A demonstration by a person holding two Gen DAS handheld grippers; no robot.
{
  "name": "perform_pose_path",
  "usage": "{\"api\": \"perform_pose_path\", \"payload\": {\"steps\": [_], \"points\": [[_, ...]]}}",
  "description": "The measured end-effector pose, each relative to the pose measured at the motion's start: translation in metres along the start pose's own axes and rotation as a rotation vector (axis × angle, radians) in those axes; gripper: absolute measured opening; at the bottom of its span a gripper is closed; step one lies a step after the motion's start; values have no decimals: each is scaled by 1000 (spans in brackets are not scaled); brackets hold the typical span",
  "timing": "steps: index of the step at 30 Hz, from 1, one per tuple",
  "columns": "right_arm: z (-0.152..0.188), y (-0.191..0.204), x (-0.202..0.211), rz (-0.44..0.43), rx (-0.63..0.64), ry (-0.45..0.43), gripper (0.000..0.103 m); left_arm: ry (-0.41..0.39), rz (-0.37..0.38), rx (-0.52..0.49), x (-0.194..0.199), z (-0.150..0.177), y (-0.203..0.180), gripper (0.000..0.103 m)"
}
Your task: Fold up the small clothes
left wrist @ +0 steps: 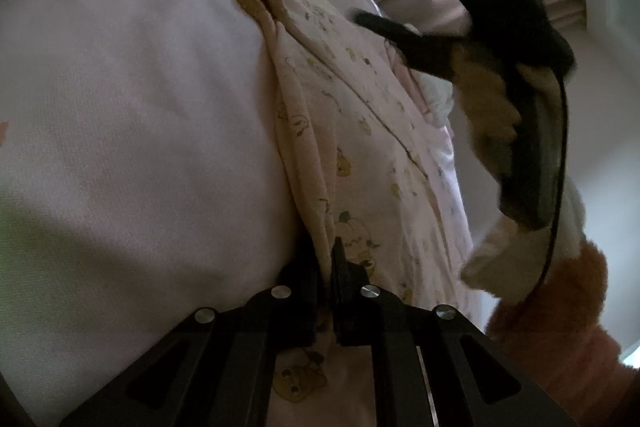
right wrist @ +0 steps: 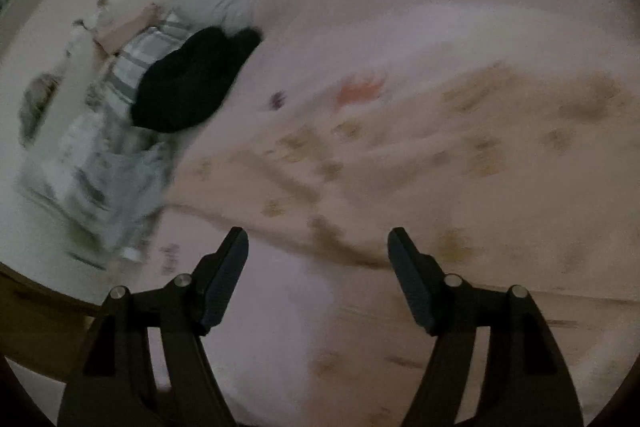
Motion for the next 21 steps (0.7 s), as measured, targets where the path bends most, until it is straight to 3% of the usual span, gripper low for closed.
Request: {"api": "perform_pose_path", "payload": {"steps": [5,8,10,13,14,17,21], "points": [[1,-75,65,223,16,-99,72,-15,-18,-4,-2,-1,-3,9],[10,-132,85,299,-76,-101,51,-23,-41,5,1,-2,-3,9],[27,-173,95,322,-148,-83,47,-22,-82,12,5,-1,8,9],[39,-205,107,403,-164,-90,50,-47,-173,-22,30,-14,21,9],[44,-218,113,450,-152,-85,50,-83,-264,-51,45,-26,32,9],[52,-246,127,528,-126,-86,51,-173,-419,-47,76,-63,61,9],[56,-265,126,504,-141,-100,62,-271,-371,179,102,-119,110,10]]}}
Point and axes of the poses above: each gripper's, at about its wrist camera, not at the fingertips, and x roughly against the way its jaws point, y to its left, z to its underside, the point moved 10 cm from there along -x, roughly the way its jaws point, and after that the axes turned 1 degree about -y, right-handed, at the moved point
